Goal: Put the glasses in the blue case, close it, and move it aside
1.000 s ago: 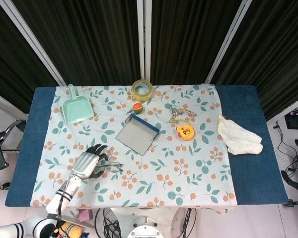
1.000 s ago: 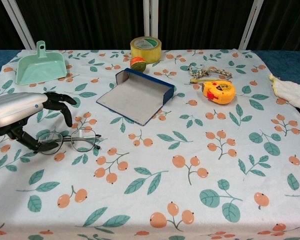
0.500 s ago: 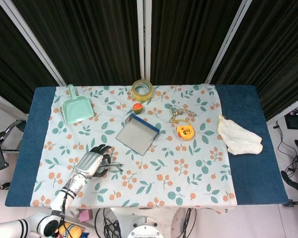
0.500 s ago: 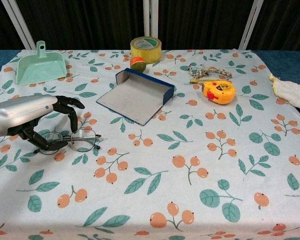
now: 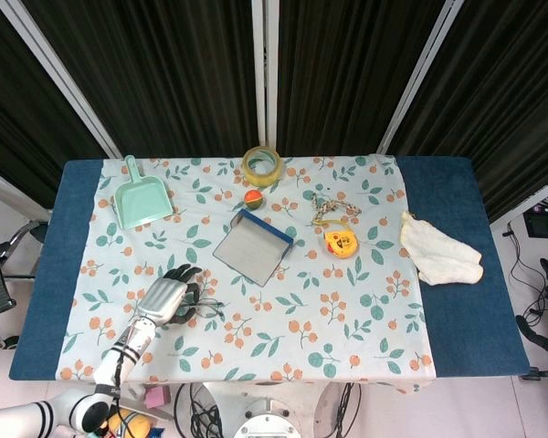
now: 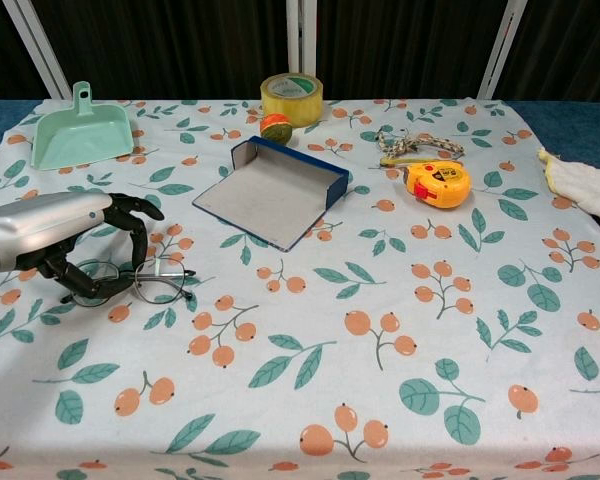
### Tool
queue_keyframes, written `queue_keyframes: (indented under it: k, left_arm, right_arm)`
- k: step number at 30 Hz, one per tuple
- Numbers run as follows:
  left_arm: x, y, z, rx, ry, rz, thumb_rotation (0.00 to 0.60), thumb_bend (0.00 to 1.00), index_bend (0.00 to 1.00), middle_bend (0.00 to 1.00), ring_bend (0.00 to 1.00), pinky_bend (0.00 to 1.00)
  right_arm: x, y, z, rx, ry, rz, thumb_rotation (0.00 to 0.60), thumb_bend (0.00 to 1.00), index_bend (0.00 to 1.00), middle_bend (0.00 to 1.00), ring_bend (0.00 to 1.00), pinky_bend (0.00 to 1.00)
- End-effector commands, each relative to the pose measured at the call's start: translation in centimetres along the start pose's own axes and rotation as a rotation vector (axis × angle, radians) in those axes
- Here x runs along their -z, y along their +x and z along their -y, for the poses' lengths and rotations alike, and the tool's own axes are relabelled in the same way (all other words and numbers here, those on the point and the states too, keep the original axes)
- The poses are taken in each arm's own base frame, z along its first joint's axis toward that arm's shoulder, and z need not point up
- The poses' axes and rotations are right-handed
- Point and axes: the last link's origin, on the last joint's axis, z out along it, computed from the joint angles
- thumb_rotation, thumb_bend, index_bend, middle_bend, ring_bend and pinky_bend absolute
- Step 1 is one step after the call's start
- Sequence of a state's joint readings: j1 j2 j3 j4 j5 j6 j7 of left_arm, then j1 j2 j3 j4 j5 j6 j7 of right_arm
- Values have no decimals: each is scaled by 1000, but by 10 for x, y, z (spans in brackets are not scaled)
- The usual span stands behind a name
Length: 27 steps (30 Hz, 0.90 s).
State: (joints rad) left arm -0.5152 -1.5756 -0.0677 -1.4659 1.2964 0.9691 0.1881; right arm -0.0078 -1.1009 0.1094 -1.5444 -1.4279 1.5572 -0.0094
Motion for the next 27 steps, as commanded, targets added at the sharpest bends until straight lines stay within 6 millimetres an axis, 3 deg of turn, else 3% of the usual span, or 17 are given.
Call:
queue_keyframes:
  k: [1, 9, 14, 20, 27]
  left_arm:
    - [0, 1, 0, 2, 1, -4, 600, 348, 532, 132, 64, 166]
    - [-1, 2, 0, 6, 6, -9, 600, 362, 571, 148, 64, 166]
    - [-1, 3, 1, 11, 13, -13, 600, 456, 593, 167, 64, 166]
    - [-2, 7, 1, 12, 16, -21, 600, 485, 599, 172, 64, 166]
    - [-10, 24, -8, -53, -36, -51, 600, 486, 599, 177, 64, 166]
  right_arm:
    - [0, 0, 0, 0, 0, 0, 600, 127, 0, 0, 0, 0]
    - [0, -2, 0, 2, -2, 9, 600, 127, 0, 0, 0, 0]
    - [0, -2, -1, 3, -5, 10, 600, 127, 0, 0, 0, 0]
    - [0, -2, -1, 1, -5, 7, 600, 128, 0, 0, 0, 0]
    - [0, -1, -1, -2, -3, 1, 600, 127, 0, 0, 0, 0]
